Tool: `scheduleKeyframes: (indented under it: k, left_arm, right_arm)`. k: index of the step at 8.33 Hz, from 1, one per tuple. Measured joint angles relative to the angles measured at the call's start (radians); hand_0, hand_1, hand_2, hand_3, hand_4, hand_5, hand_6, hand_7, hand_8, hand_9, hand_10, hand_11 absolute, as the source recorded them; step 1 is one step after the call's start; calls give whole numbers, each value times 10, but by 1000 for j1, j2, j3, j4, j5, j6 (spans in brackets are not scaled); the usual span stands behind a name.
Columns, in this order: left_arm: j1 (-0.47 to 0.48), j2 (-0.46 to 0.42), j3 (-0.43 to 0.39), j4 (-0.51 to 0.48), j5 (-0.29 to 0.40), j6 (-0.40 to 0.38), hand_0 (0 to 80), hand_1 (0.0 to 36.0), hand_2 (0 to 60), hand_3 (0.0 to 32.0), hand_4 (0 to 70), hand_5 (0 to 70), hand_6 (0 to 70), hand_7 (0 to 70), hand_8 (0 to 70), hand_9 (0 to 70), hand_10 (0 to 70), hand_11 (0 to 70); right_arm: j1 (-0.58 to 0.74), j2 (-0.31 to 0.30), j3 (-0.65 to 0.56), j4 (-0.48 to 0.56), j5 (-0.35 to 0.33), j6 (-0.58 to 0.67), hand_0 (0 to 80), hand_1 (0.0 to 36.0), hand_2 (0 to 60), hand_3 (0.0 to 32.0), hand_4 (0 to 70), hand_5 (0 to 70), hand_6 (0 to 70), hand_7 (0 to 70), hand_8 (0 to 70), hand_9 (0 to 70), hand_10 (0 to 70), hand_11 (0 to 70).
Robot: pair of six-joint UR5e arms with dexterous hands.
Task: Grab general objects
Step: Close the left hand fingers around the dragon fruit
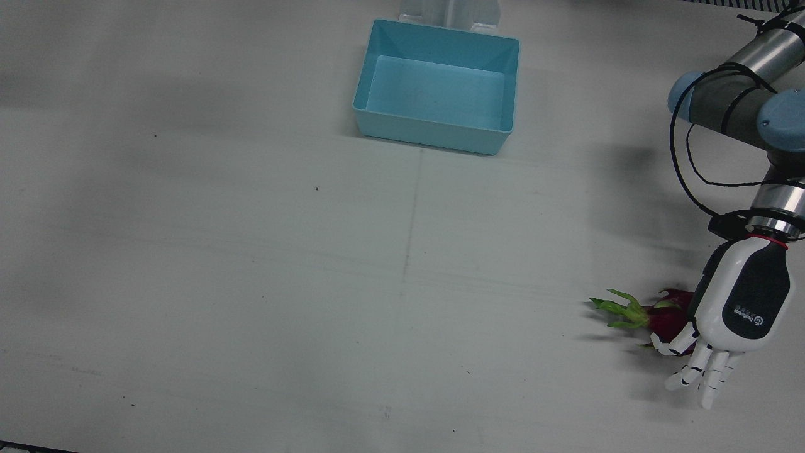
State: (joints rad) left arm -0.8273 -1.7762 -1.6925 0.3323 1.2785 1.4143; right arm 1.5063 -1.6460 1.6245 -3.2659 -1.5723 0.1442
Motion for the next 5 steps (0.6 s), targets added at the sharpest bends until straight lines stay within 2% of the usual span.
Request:
scheduleKeyframes:
  k: [1,2,3,4,5]
  left_arm:
    - [0,-2,7,-4,0,0,800,360,600,44,0,613,0,305,0,47,0,0]
    - [4,-3,12,-7,-1,0,800,360,600,20,0,700,0,318,0,49,0,0]
    - [20,-6,17,-4,0,-1,800,360,600,0,0,700,0,338,0,53,0,0]
    - [35,-8,20,1,0,-1,800,360,600,0,0,700,0,398,0,65,0,0]
    - [44,-10,21,4,0,-1,800,360,600,0,0,700,0,493,0,84,0,0]
  right_arm:
    - [0,0,0,0,0,0,0,0,0,0,0,0,0,0,0,0,0,0]
    - [0,0,0,0,0,0,0,0,0,0,0,0,0,0,0,0,0,0]
    - [0,0,0,0,0,0,0,0,0,0,0,0,0,0,0,0,0,0]
    - [0,0,0,0,0,0,0,0,0,0,0,0,0,0,0,0,0,0]
    - [0,0,0,0,0,0,0,0,0,0,0,0,0,0,0,0,0,0]
